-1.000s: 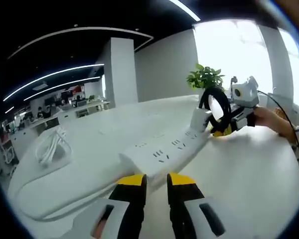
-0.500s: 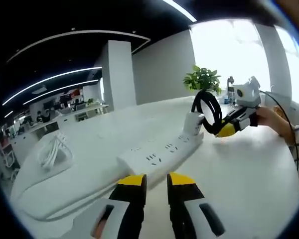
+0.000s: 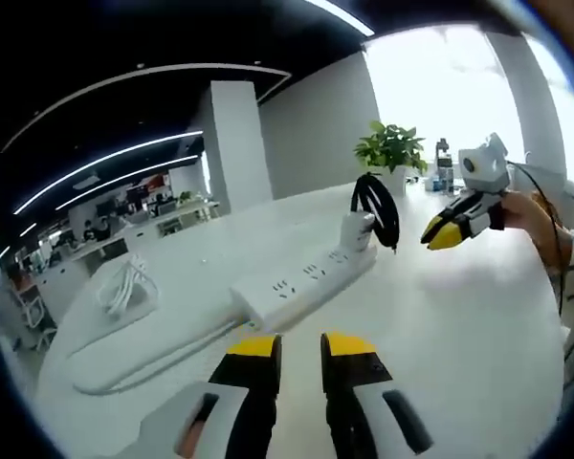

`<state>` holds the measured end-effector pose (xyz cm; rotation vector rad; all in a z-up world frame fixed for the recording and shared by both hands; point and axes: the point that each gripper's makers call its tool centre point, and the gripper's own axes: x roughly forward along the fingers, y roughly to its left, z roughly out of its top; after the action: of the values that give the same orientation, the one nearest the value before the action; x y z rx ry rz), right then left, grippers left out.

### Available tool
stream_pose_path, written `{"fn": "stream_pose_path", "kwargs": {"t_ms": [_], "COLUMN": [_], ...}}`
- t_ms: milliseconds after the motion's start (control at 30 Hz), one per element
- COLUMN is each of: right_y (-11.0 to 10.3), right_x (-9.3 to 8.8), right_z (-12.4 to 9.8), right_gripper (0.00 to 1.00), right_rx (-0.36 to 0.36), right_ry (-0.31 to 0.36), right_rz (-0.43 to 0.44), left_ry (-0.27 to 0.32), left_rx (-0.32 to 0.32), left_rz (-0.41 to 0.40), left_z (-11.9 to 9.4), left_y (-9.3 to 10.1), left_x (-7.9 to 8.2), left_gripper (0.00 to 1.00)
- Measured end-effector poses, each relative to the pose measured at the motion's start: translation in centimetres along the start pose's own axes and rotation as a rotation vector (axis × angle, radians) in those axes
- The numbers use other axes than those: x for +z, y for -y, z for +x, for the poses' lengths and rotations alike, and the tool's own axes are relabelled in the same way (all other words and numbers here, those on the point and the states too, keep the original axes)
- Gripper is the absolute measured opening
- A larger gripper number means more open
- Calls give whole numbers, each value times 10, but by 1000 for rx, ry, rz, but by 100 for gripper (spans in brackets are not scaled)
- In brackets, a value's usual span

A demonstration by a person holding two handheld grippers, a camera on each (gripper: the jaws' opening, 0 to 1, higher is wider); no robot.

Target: Straighten the power strip on the desk, plug the charger into it

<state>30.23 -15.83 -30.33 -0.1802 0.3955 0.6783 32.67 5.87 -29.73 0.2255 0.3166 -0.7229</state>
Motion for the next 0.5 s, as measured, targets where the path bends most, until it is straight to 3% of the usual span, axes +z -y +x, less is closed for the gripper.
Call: {"fn": "stream_pose_path", "kwargs": {"t_ms": [200,500], "right_y": [-11,-35], "right_x": [-1,-6], "right_z": [-19,-43], "right_gripper": [11,11], "right_rx": [-20,-26], "right_ry": [23,52], "right_rz": [2,15], "left_ry": [7,30], "left_rx": [31,14], "left_rz": [18,48], "left_z": [-21,-46], "left_y": [13,51], "left_x": [-1,-6], "left_gripper": [17,18]}}
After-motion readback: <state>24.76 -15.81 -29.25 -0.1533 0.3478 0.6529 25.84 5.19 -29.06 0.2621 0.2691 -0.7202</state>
